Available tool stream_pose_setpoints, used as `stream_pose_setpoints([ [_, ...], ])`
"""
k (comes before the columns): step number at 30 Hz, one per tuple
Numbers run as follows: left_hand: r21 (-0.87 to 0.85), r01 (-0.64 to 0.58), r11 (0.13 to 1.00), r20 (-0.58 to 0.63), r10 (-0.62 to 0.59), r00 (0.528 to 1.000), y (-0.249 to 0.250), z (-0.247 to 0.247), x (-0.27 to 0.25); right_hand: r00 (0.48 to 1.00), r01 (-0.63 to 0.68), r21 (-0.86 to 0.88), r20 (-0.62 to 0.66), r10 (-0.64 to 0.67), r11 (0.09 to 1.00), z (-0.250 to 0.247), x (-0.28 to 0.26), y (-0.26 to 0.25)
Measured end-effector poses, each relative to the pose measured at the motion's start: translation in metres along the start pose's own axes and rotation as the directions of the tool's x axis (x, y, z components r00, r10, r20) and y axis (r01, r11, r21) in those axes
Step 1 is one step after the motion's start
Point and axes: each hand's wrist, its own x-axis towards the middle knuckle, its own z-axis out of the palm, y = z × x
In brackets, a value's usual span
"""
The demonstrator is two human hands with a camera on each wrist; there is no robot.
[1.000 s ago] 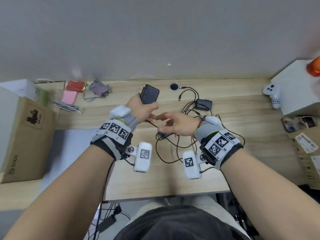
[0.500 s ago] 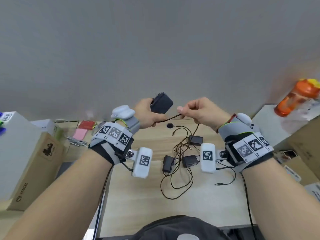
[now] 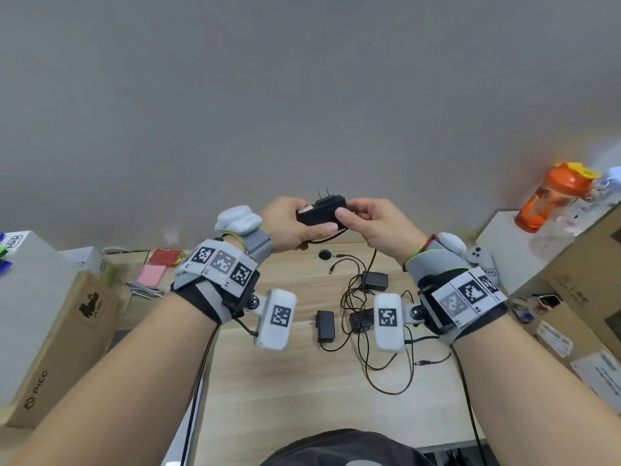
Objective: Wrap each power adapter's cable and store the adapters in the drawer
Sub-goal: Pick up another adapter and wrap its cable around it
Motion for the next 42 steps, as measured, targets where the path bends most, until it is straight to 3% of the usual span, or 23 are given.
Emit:
stream_pose_setpoints([
  [4,-0.361,0.033,0.932,-0.037,-0.05,0.998,0.0,0.005,0.0,1.0,0.002,0.044,-0.02,-0.001,0.999,0.008,-0.002,-0.009],
  [11,-0.605,0.044,0.795,-0.053,-0.095,0.994,0.009,0.003,-0.001,0.999,-0.031,0.013,0.033,0.03,0.999,0.009,0.0,-0.004],
  [17,-0.599,0.059,0.799,-0.031,-0.097,0.995,0.015,-0.002,0.001,0.999,0.01,-0.016,0.047,-0.009,1.0,0.008,-0.003,-0.013],
  [24,-0.53,0.041,0.847,-0.115,-0.12,0.986,0.016,-0.012,0.005,0.999,-0.01,-0.14,0.046,0.017,0.99,-0.002,-0.004,-0.014],
  [31,-0.333,0.015,0.943,-0.177,-0.078,0.981,0.007,-0.016,0.011,0.999,0.015,-0.108,0.04,-0.01,0.994,-0.01,-0.002,-0.024],
  [36,-0.191,-0.018,0.981,-0.113,-0.003,0.994,0.005,-0.011,0.01,0.998,0.059,-0.005,-0.011,-0.059,0.998,-0.017,0.004,-0.034],
  [42,-0.21,0.005,0.978,0.011,-0.003,1.0,0.007,-0.009,0.006,0.99,0.121,0.046,-0.08,-0.117,0.992,-0.02,0.015,-0.03],
])
